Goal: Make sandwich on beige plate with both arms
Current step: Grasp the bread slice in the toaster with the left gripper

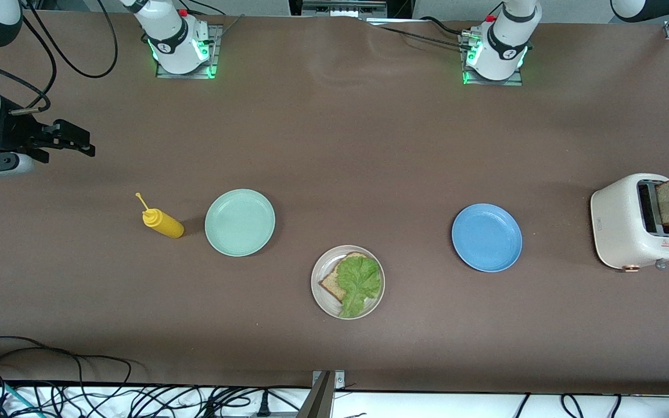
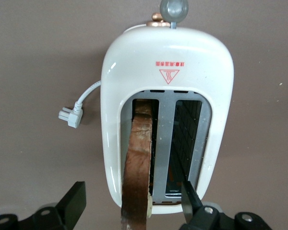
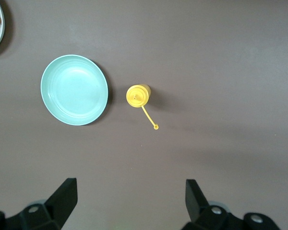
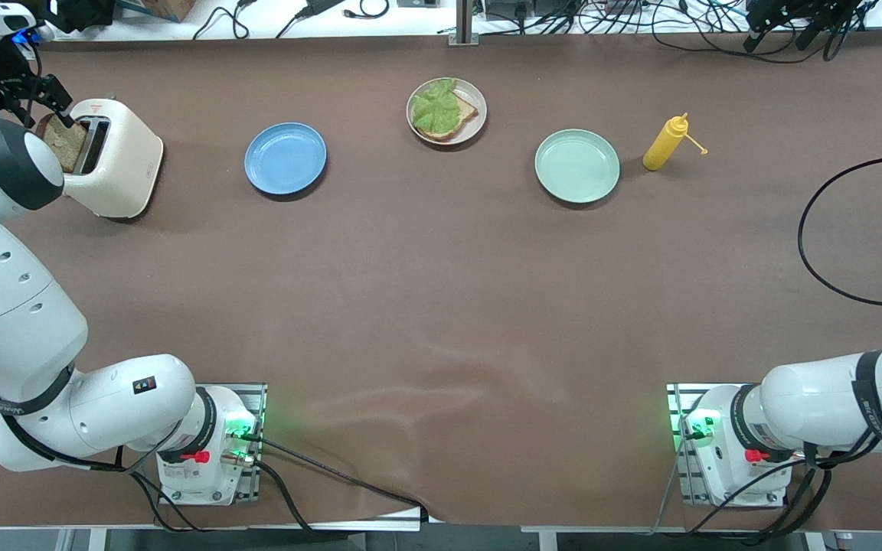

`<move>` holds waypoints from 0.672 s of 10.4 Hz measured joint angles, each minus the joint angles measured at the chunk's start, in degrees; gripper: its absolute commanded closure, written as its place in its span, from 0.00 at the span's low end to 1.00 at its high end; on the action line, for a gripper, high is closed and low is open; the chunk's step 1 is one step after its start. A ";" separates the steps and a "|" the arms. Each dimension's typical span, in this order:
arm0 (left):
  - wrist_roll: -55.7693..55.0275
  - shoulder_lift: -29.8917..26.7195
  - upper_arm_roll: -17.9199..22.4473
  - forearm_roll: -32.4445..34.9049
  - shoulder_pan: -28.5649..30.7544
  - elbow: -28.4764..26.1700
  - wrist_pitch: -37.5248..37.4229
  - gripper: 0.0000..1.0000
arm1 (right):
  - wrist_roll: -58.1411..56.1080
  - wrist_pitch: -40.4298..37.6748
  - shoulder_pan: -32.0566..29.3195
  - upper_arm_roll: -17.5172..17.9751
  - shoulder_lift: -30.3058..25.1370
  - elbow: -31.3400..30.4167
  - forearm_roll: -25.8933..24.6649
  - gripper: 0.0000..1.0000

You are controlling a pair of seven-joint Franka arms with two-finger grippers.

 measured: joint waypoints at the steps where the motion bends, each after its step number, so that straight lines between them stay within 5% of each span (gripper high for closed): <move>1: 0.00 0.14 0.00 0.00 0.00 -0.11 0.00 0.95 | 0.00 -0.02 -0.03 -0.54 0.00 0.00 0.00 0.00; 7: 0.00 -0.41 0.03 0.02 -0.02 0.18 -0.02 1.00 | 0.00 -0.22 -0.10 -2.45 0.00 0.01 -0.97 0.00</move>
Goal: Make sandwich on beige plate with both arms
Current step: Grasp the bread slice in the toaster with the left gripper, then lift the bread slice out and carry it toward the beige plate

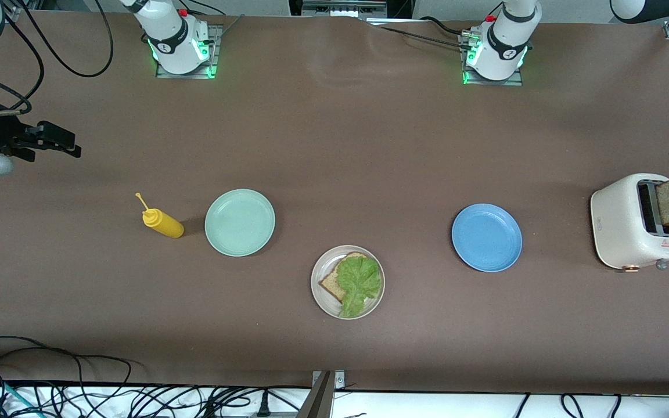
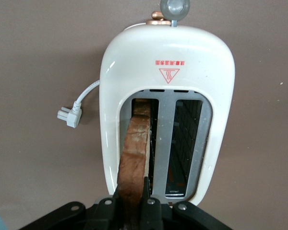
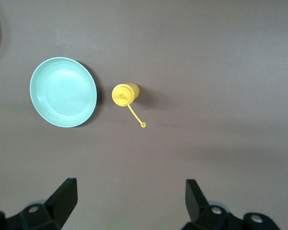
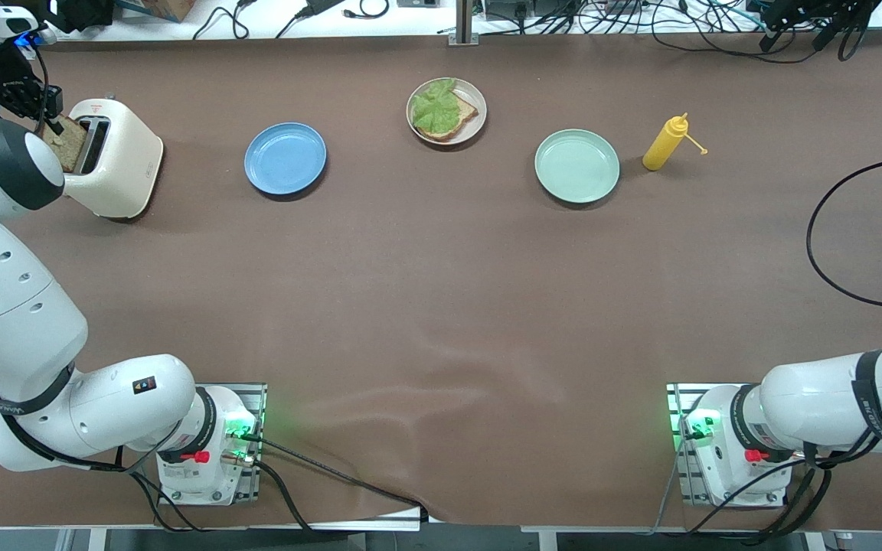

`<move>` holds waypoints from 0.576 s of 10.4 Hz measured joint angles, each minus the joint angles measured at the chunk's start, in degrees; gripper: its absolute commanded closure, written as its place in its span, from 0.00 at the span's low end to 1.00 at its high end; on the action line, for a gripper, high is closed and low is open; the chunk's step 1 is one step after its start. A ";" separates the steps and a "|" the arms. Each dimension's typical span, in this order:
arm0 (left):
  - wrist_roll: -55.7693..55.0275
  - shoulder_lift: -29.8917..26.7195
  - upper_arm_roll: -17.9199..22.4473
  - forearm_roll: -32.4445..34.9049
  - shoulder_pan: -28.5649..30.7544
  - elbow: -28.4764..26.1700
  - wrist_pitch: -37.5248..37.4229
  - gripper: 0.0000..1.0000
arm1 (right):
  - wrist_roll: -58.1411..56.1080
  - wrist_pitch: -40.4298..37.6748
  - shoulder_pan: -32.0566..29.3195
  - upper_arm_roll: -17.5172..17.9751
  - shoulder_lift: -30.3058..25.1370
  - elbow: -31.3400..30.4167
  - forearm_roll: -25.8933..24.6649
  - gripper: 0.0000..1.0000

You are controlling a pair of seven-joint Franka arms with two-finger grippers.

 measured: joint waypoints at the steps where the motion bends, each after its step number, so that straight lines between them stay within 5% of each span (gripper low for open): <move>1: 0.00 -0.97 -0.01 0.00 -0.08 0.32 -0.26 1.00 | 0.00 -0.04 0.12 0.02 0.00 0.00 -1.07 0.00; 6: -4.49 -12.29 -1.38 -0.16 -6.19 1.51 -9.99 1.00 | 0.00 -2.49 0.93 0.32 0.00 0.02 -4.06 0.00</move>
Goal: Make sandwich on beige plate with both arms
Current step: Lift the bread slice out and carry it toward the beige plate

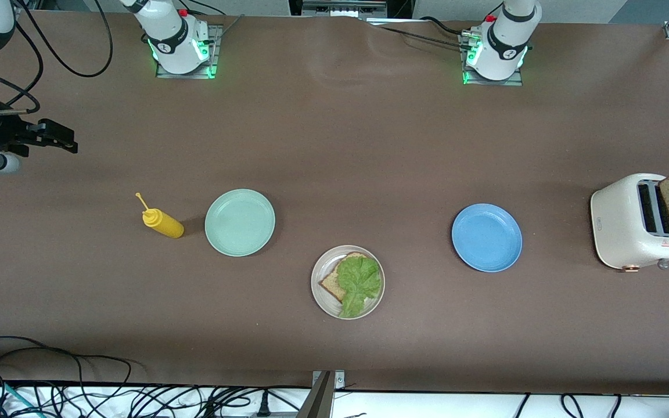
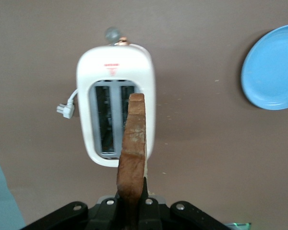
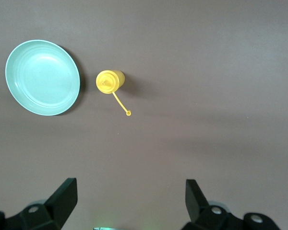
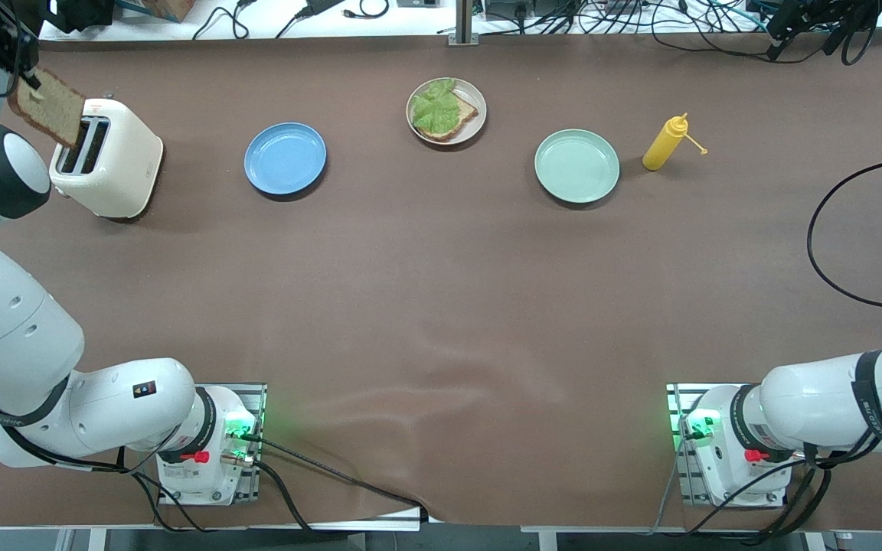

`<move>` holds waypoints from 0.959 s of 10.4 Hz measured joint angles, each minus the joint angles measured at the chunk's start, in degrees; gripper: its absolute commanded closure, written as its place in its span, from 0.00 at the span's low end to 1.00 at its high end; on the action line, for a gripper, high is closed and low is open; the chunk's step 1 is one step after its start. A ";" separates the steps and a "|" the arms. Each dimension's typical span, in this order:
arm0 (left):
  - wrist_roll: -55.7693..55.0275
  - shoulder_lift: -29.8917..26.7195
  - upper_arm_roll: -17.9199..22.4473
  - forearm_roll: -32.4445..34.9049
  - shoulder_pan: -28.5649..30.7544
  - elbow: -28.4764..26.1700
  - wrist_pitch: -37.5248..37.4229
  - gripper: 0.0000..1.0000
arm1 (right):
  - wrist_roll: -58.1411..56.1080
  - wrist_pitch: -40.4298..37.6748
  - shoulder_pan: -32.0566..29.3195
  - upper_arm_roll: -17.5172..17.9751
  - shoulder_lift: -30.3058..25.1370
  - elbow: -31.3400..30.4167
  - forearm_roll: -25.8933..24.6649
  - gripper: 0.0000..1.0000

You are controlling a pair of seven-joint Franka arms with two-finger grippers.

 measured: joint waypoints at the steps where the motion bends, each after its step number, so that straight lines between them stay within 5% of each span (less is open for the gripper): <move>1: -4.88 -1.34 -0.18 -1.06 -3.28 -0.01 -1.83 1.00 | 0.01 -0.07 0.04 0.00 0.00 0.01 -0.02 0.00; 5: -28.44 -1.58 -0.78 -6.17 -15.46 -0.44 -2.91 1.00 | 0.04 -0.12 0.18 -0.01 0.00 0.04 -0.02 0.00; 10: -51.38 -0.69 -0.59 -27.90 -23.04 -0.16 4.92 1.00 | 0.11 -0.14 0.22 -0.08 0.00 0.05 -0.03 0.00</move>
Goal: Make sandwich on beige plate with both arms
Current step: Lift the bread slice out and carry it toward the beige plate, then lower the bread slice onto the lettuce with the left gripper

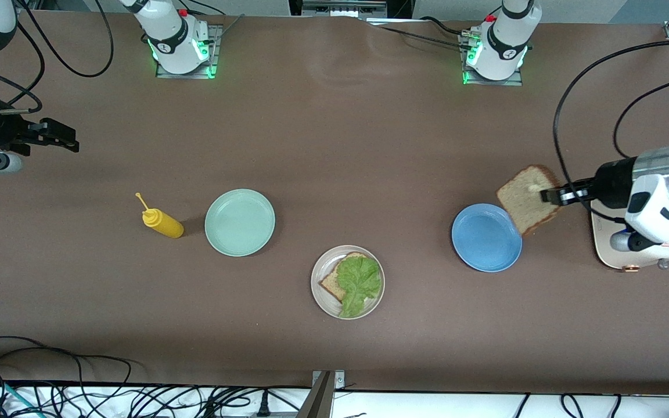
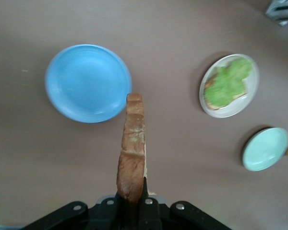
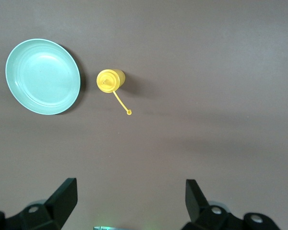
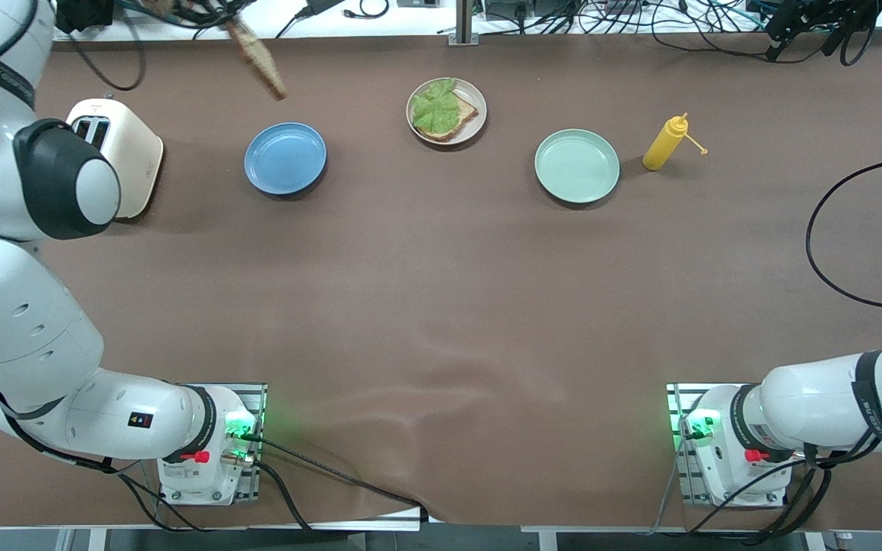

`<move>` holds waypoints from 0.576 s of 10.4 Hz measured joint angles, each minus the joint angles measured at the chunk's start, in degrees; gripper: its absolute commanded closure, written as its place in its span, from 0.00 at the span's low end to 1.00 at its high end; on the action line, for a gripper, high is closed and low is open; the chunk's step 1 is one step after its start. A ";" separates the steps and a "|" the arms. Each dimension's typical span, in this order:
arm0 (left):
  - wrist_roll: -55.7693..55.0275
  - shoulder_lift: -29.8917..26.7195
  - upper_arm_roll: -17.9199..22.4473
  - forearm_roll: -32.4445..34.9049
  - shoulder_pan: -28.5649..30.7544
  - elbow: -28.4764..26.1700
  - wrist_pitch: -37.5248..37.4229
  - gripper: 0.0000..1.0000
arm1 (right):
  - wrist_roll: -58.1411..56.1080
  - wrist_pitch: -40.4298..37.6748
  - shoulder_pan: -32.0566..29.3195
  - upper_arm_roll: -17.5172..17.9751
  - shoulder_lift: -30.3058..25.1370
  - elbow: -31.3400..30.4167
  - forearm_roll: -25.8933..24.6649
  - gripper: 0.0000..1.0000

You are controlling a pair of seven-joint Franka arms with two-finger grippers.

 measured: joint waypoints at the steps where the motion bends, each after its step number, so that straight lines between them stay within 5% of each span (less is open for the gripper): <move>1: -4.25 1.32 -0.03 -2.36 -2.39 -0.03 4.91 1.00 | 0.01 -0.01 0.00 0.00 0.00 0.01 0.00 0.00; 6: -9.97 10.92 -0.05 -19.74 -10.01 -0.10 26.87 1.00 | 0.34 -0.05 0.00 -0.09 0.07 0.03 0.00 0.00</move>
